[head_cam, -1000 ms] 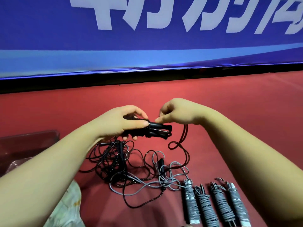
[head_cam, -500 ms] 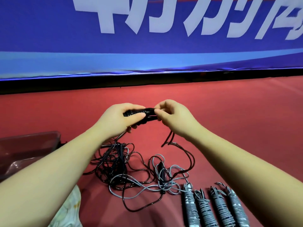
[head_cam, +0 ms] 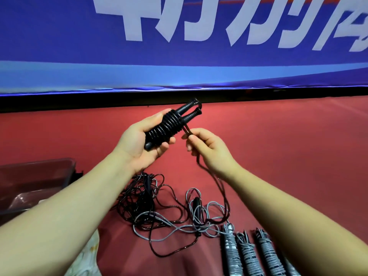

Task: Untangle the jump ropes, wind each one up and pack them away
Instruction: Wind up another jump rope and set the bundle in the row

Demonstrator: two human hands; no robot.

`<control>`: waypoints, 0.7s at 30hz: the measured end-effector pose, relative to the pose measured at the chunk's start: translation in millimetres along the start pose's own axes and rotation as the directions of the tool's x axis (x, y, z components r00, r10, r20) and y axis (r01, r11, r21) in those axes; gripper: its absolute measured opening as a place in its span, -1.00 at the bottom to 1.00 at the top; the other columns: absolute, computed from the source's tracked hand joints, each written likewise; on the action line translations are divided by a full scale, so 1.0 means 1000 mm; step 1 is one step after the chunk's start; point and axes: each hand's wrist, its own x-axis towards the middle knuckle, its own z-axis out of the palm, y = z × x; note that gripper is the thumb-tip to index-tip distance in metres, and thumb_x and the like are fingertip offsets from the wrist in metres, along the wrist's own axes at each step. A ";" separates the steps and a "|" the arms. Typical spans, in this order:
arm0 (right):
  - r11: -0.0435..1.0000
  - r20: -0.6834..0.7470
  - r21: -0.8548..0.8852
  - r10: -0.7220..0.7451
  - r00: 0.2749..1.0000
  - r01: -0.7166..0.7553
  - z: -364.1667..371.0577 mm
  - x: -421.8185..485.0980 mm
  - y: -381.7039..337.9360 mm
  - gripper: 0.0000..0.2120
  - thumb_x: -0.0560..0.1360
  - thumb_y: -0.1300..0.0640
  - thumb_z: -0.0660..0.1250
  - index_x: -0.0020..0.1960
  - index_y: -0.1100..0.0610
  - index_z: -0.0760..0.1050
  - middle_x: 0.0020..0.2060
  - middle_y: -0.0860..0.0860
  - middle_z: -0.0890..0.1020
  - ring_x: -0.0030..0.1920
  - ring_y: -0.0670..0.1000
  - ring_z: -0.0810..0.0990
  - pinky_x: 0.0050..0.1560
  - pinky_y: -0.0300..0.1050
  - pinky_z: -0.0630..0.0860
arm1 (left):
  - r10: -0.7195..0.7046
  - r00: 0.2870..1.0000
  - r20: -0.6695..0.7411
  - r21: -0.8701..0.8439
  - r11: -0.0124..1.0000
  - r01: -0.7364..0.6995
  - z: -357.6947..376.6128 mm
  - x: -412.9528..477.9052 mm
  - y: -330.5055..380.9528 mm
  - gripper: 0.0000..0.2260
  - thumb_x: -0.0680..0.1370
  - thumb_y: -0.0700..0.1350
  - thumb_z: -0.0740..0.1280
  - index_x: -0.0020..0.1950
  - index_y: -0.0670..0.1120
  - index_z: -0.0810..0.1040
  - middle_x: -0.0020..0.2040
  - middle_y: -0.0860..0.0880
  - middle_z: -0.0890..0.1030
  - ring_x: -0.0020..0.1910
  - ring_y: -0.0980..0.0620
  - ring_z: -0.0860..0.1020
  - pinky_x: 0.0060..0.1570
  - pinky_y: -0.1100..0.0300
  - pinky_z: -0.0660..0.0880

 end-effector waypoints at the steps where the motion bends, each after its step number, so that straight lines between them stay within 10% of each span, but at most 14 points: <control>1: 0.997 0.034 -0.080 -0.016 0.999 0.019 -0.008 0.002 -0.002 -0.78 0.58 0.23 0.18 -0.10 -0.04 0.51 -0.38 -0.10 0.50 -0.37 -0.18 0.42 -0.27 -0.38 0.35 | -0.038 0.999 0.028 0.003 0.999 0.038 -0.001 -0.001 -0.001 -0.82 0.54 -0.11 0.23 0.02 -0.02 0.61 -0.23 -0.09 0.65 -0.43 0.00 0.53 -0.56 0.35 0.43; 8: 0.681 0.273 -0.717 0.079 0.959 0.148 -0.039 0.007 -0.004 -0.75 0.53 0.03 0.21 0.00 0.16 0.58 -0.16 0.07 0.63 -0.06 0.11 0.59 -0.23 -0.16 0.30 | -0.244 0.919 0.309 0.406 0.908 0.104 -0.004 -0.007 0.002 -0.79 0.40 -0.14 0.29 -0.07 -0.05 0.69 -0.24 -0.13 0.63 -0.41 -0.06 0.56 -0.52 0.28 0.48; 13: 0.198 0.394 -0.916 0.266 0.880 0.350 -0.043 0.017 -0.016 -0.69 0.53 -0.14 0.22 0.08 0.05 0.55 -0.07 0.06 0.62 0.01 0.12 0.54 -0.24 -0.15 0.23 | -0.272 0.934 0.233 0.892 0.442 -0.094 0.002 -0.001 -0.020 -0.85 0.52 -0.20 0.37 0.04 -0.02 0.64 -0.18 0.00 0.65 -0.30 0.00 0.56 -0.29 0.24 0.54; 17: 0.468 0.315 -0.875 0.351 0.882 0.126 -0.043 0.017 -0.027 -0.72 0.52 -0.12 0.27 -0.09 0.08 0.60 -0.29 0.01 0.56 -0.16 0.05 0.54 -0.26 -0.17 0.31 | -0.104 0.978 0.182 0.983 -0.014 -0.184 0.000 0.006 -0.038 -0.82 0.50 0.00 0.37 0.09 0.12 0.54 0.03 0.11 0.62 -0.02 0.03 0.59 0.00 0.22 0.50; 21: 0.668 0.200 -0.734 0.380 0.903 -0.119 -0.040 0.011 -0.033 -0.66 0.60 -0.07 0.12 -0.17 0.05 0.56 -0.28 0.04 0.51 -0.32 -0.04 0.43 -0.27 -0.22 0.34 | -0.038 0.991 0.127 0.985 -0.111 -0.131 -0.005 0.007 -0.041 -0.60 0.54 0.06 0.29 0.37 0.16 0.34 0.27 0.12 0.51 0.22 0.02 0.49 0.20 0.12 0.42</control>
